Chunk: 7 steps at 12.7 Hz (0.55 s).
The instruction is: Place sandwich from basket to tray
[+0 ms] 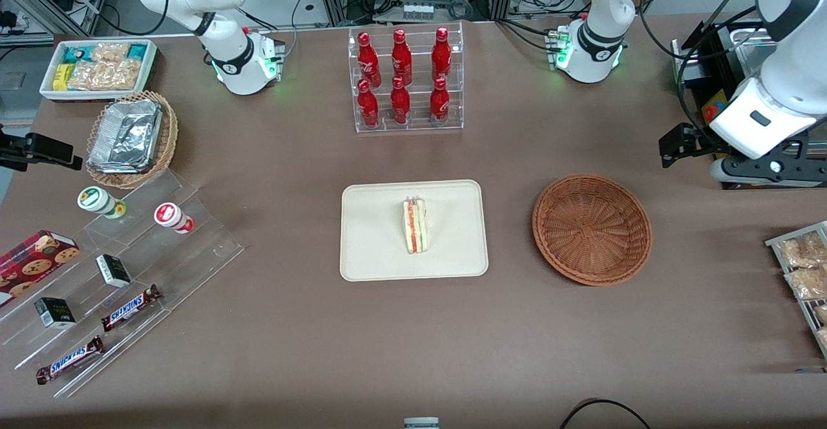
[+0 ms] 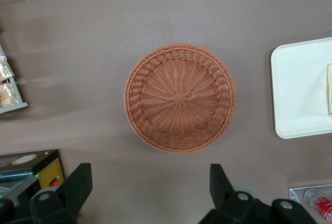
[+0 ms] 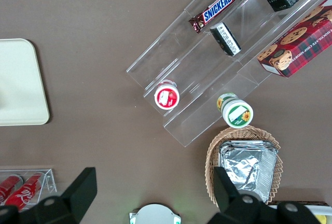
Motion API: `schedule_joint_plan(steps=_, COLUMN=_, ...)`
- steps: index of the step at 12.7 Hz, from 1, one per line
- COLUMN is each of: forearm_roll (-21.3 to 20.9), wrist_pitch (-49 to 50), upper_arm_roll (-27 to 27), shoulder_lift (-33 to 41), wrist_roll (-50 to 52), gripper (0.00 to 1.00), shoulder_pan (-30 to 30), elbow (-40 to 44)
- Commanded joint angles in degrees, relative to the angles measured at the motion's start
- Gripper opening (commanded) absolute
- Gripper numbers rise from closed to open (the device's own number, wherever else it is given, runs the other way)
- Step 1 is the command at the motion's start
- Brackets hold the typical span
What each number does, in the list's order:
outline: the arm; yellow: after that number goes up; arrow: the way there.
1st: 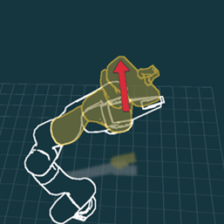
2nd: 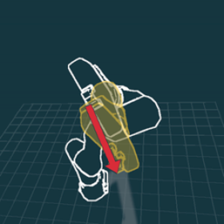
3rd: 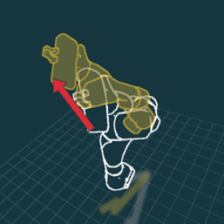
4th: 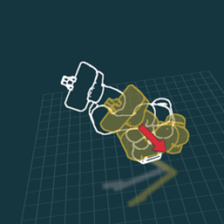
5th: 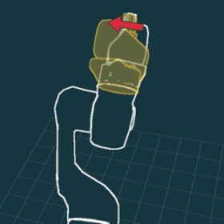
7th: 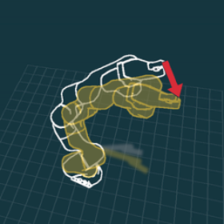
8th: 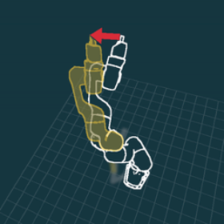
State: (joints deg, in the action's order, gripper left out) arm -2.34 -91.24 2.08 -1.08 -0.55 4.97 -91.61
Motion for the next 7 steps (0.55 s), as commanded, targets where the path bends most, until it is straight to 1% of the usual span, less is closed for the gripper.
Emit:
schedule_joint_plan(steps=1, forearm_roll=0.67, wrist_pitch=1.50, upper_arm_roll=-1.12, shoulder_lift=1.96, wrist_roll=-2.27, gripper=1.00, shoulder_pan=-0.13, elbow=-0.77)
schedule_joint_plan(steps=3, forearm_roll=0.67, wrist_pitch=2.02, upper_arm_roll=-1.20, shoulder_lift=1.52, wrist_roll=-2.70, gripper=1.00, shoulder_pan=-0.13, elbow=1.16)
schedule_joint_plan(steps=7, forearm_roll=0.32, wrist_pitch=2.11, upper_arm_roll=-1.20, shoulder_lift=0.82, wrist_roll=-2.08, gripper=1.00, shoulder_pan=-0.04, elbow=0.73)
